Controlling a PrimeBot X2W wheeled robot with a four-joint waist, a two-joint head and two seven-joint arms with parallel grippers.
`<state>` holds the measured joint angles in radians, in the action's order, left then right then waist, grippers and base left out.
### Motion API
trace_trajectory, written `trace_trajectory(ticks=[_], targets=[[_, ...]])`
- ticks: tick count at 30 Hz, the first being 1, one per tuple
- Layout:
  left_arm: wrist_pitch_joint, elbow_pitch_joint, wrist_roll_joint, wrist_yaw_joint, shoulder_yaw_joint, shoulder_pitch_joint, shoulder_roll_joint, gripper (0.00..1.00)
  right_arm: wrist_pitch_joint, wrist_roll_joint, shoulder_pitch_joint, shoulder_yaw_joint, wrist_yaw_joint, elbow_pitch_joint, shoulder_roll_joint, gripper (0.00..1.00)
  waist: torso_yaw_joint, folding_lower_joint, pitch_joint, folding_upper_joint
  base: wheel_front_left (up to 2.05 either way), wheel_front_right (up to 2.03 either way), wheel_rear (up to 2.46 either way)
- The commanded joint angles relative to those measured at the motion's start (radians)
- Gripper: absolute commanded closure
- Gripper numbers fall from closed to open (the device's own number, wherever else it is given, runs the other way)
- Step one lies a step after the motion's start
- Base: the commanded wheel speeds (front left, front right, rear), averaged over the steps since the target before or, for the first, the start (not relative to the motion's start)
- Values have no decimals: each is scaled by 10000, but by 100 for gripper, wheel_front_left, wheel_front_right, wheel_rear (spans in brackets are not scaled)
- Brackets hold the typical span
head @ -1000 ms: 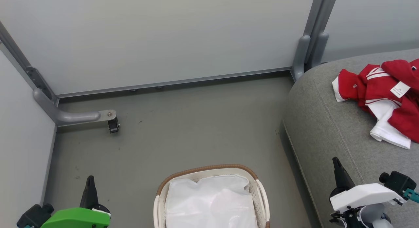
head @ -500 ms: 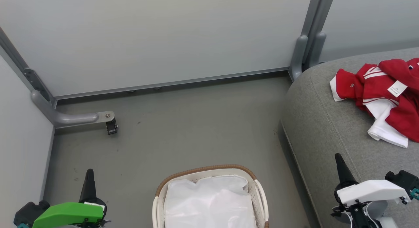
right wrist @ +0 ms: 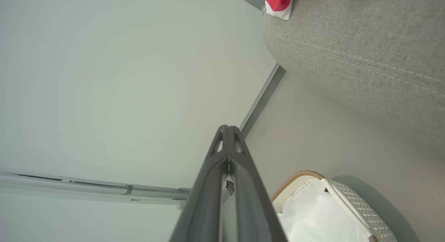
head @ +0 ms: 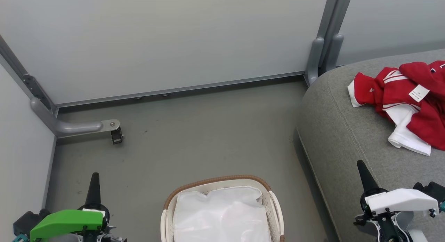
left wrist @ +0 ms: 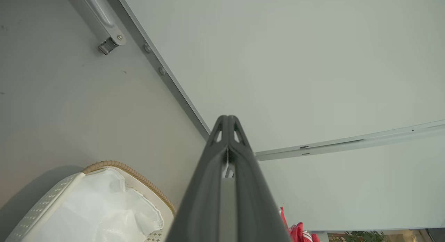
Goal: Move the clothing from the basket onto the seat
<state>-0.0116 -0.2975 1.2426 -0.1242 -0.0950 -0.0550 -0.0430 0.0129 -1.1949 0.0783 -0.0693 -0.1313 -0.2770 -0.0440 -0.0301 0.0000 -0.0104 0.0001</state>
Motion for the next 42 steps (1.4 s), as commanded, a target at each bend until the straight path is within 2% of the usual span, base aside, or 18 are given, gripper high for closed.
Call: trace_trajectory(ticks=[1,42], targets=[[-70,106,230,-69,-41,-231,-82,100,69,-286,200,-54,5,110,-61,100,9,0,2,-1,0,0,0],[-932,496,3250,-85,-190,-565,-102,100,923,-3678,337,-414,5,313,-85,100,252,0,61,-1,0,0,0]])
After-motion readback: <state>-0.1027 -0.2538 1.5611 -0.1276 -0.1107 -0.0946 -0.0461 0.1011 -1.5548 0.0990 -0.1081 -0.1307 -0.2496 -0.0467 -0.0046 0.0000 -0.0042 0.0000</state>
